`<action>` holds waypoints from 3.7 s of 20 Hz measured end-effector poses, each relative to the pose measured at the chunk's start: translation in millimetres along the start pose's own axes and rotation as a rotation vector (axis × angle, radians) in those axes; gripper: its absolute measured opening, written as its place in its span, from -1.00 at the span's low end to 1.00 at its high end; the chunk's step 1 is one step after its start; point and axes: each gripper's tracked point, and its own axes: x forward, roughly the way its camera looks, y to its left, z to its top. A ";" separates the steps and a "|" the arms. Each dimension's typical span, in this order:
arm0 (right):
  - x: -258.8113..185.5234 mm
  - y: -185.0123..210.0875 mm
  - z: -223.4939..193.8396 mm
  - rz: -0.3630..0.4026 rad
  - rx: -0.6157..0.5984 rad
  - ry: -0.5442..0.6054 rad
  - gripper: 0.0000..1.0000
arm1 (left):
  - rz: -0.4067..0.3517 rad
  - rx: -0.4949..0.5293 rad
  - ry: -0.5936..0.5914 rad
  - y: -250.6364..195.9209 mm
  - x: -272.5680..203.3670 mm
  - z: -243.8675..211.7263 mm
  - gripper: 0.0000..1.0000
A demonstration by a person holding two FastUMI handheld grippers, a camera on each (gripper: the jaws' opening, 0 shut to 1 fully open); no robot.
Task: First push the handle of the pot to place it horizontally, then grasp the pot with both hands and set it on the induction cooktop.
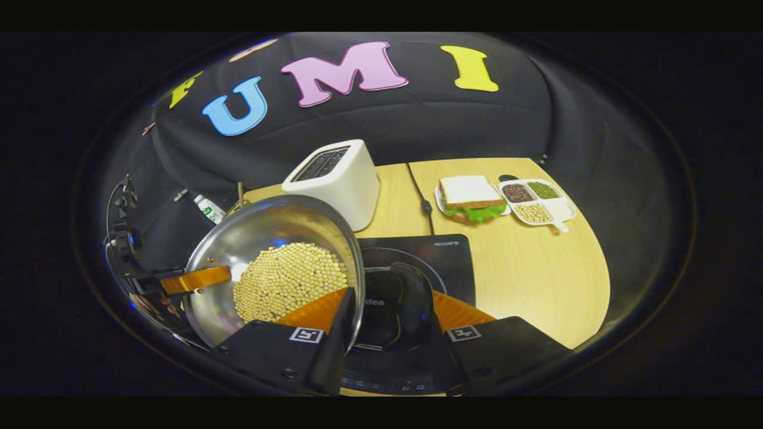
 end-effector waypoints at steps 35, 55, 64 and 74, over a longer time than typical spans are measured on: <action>28.7 -91.6 -12.2 -0.042 0.066 -0.001 0.23 | -0.032 0.009 0.043 -63.7 71.5 -29.8 0.29; -108.7 -53.2 59.5 -0.135 -0.028 -0.374 0.97 | 0.037 0.085 -0.304 -84.0 -92.8 52.2 0.91; -268.0 -8.2 83.2 -0.190 -0.028 -0.781 0.97 | 0.126 0.133 -0.660 -67.8 -279.6 53.4 0.90; -339.9 2.2 11.0 -0.238 -0.051 -0.878 0.97 | 0.182 0.064 -0.756 -63.2 -371.0 -33.7 0.91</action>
